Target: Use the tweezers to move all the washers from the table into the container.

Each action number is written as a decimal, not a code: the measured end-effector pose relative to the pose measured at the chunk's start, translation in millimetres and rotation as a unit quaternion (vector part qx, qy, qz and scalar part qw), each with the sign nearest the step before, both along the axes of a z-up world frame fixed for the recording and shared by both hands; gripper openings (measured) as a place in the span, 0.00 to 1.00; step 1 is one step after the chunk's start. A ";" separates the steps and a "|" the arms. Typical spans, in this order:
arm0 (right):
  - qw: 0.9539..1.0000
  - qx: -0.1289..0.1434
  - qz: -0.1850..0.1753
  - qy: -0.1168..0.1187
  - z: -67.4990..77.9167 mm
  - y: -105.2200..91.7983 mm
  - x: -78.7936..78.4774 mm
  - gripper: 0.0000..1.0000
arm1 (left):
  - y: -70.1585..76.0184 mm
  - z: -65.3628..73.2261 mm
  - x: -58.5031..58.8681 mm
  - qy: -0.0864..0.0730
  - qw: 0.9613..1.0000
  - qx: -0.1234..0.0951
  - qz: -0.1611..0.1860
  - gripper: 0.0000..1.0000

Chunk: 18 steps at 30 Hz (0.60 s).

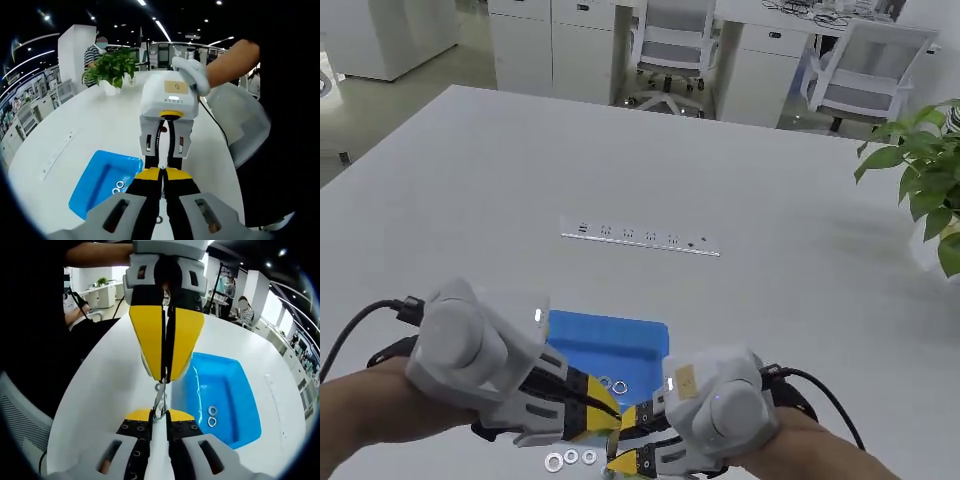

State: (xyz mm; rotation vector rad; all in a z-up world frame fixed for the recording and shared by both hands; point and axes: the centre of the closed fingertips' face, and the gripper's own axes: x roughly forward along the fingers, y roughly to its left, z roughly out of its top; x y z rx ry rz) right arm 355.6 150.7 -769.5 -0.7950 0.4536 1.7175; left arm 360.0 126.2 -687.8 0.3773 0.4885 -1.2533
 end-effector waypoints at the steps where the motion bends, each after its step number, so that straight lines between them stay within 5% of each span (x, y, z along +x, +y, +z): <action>1: 1.000 0.000 -0.001 -0.001 -0.5 0.4 0.1 0.12 | 0.0 -0.2 0.1 0.001 1.000 0.000 0.000 0.05; 18: 0.999 0.004 -0.030 0.030 -1.5 -0.3 0.7 0.09 | -1.1 -1.3 2.2 0.001 1.000 0.002 0.001 0.05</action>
